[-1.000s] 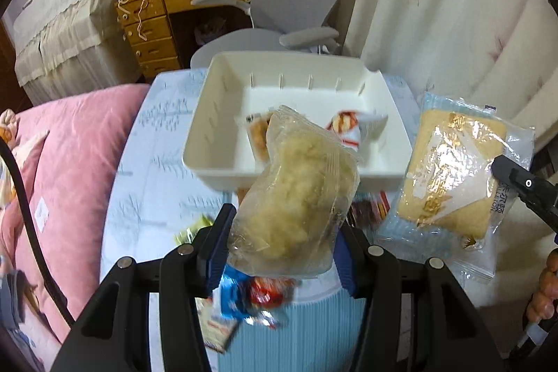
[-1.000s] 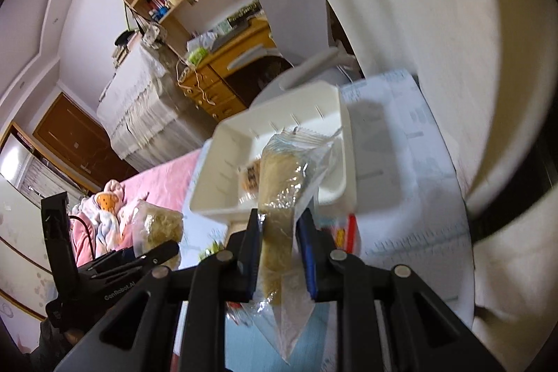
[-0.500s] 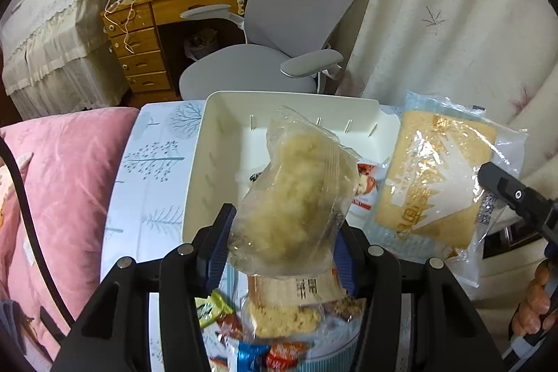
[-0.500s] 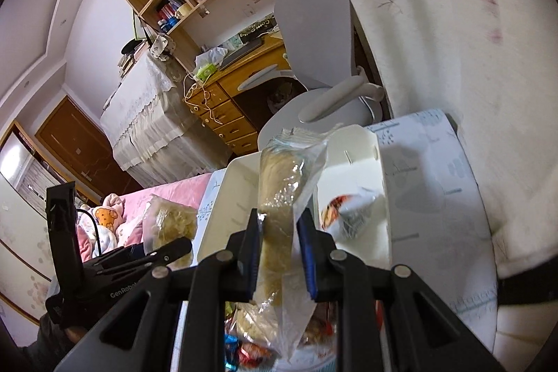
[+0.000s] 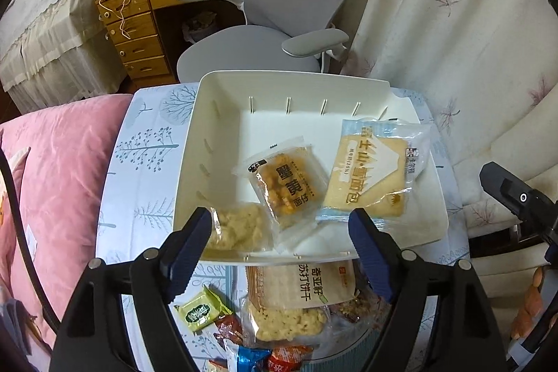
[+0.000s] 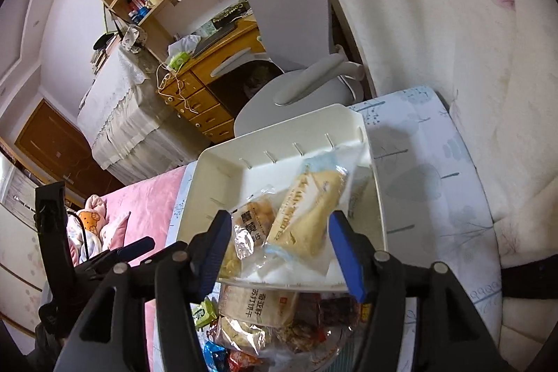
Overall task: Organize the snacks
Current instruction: 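Lower both held packs into the white tray and open both grippers, then grasp the white-red cracker pack with the left gripper while the right grasps the chocolate bar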
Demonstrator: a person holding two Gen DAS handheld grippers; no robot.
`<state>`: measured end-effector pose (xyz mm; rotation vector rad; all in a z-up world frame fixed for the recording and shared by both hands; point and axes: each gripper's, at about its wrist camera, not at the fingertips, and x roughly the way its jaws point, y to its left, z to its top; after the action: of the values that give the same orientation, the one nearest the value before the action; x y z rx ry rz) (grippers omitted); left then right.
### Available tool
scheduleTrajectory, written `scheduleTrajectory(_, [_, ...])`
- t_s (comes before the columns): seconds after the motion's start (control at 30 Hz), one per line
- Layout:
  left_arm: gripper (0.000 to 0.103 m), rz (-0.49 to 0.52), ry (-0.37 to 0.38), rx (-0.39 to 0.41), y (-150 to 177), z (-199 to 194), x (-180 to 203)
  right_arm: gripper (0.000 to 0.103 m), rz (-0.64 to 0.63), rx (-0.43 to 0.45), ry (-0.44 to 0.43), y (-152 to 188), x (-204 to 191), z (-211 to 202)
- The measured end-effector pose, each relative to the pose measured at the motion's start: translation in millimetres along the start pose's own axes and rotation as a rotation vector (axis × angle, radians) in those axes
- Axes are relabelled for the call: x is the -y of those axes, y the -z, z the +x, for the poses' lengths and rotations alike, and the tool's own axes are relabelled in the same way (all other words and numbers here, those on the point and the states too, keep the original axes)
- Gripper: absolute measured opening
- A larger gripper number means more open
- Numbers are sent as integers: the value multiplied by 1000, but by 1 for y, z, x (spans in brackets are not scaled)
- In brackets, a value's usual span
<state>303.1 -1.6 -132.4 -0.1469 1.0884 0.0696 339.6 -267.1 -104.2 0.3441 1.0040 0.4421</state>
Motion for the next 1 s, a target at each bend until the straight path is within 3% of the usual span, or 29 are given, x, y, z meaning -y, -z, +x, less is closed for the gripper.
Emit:
scheduleTrajectory(0.4, [81,-84,-41,21,43,-48,-7,62,-14,-20,-25,16,1,-33])
scheduleTrajectory(0.7, [82,-218,-103,32,100,-83,-20,64,-63,-58,-45,39,9,-60])
scheduleTrajectory(1.0, [82,-340,-163,3,160,-99,-33,73,-44,-108,-75,57,23,-68])
